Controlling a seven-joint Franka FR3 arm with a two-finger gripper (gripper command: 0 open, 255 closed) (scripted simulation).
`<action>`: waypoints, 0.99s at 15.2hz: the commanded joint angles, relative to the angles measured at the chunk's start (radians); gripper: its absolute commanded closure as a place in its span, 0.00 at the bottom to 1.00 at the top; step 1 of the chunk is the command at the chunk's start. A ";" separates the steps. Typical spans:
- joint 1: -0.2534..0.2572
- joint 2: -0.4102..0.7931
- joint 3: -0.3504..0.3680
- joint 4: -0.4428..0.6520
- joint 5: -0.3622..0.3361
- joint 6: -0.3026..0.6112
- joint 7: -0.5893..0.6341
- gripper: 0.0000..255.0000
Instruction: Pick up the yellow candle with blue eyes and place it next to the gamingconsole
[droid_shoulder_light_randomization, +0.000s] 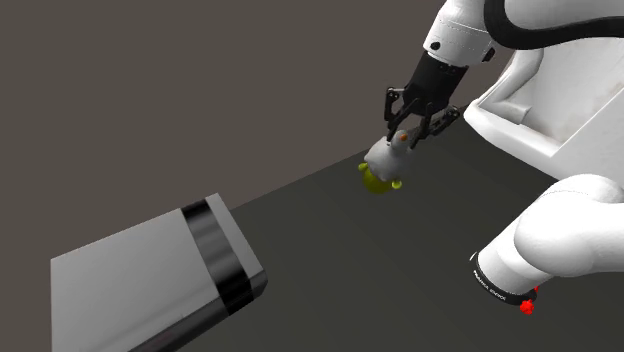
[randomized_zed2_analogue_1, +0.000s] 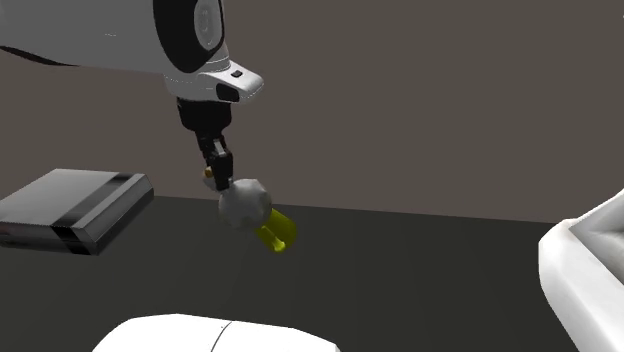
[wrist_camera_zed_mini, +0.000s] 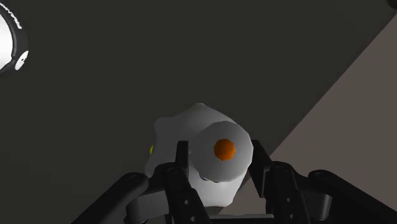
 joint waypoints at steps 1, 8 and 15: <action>0.026 -0.015 0.049 0.005 0.036 -0.008 0.056 1.00; 0.099 -0.027 0.212 0.044 0.148 -0.017 0.230 1.00; 0.133 0.022 0.385 0.140 0.240 -0.004 0.402 1.00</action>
